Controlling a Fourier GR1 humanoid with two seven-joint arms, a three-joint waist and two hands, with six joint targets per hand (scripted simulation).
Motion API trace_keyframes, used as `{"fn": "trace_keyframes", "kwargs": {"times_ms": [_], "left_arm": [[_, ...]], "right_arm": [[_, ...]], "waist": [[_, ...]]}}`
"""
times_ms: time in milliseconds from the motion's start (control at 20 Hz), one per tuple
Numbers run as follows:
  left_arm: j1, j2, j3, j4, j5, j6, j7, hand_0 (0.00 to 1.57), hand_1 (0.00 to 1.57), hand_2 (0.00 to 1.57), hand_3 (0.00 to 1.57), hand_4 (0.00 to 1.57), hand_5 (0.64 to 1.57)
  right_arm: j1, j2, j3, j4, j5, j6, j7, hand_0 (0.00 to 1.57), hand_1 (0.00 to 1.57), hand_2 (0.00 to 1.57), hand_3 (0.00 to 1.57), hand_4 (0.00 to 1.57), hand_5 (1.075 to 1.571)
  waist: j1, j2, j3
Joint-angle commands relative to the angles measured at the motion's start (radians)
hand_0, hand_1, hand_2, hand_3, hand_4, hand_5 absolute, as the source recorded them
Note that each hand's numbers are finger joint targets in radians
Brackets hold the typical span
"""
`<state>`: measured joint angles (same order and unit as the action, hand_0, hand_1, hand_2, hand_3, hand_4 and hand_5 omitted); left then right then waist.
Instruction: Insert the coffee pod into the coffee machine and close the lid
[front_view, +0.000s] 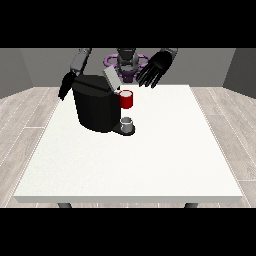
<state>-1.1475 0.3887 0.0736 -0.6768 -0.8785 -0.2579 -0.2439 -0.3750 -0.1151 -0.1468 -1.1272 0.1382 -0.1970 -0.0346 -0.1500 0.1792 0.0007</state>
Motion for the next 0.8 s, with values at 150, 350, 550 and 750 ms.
{"fn": "trace_keyframes", "kwargs": {"times_ms": [150, 350, 550, 750], "left_arm": [[0.210, -0.217, 0.184, -0.022, 0.265, 0.036, -0.083, 0.00, 0.00, 0.00, 0.00, 0.37, 1.571], [0.328, -0.333, 0.318, -0.002, 0.449, -0.009, -0.111, 0.00, 0.00, 0.00, 0.00, 0.00, 1.571], [0.508, -0.382, 0.305, 0.010, 0.456, -0.011, -0.127, 0.00, 0.00, 0.00, 0.00, 0.42, 1.571], [0.593, -0.372, 0.302, 0.009, 0.459, -0.025, -0.084, 0.00, 0.00, 0.00, 0.00, 0.32, 1.571]], "right_arm": [[0.142, 0.020, -0.020, 0.035, -0.010, -0.017, -0.033, 0.00, 0.00, 0.00, 0.00, 0.00, 1.571], [0.199, 0.013, -0.043, 0.054, -0.013, -0.035, -0.032, 0.00, 0.00, 0.00, 0.00, 0.00, 1.571], [0.272, 0.008, -0.014, 0.023, -0.001, -0.008, -0.017, 0.00, 0.00, 0.00, 0.00, 0.00, 1.571], [0.265, 0.071, 0.041, -0.063, -0.012, 0.009, -0.012, 0.00, 0.00, 0.00, 0.00, 0.00, 1.571]], "waist": [[0.127, -0.171, -0.0026], [0.210, -0.269, -0.0033], [0.216, -0.383, -0.0014], [0.223, -0.477, -0.0012]]}}
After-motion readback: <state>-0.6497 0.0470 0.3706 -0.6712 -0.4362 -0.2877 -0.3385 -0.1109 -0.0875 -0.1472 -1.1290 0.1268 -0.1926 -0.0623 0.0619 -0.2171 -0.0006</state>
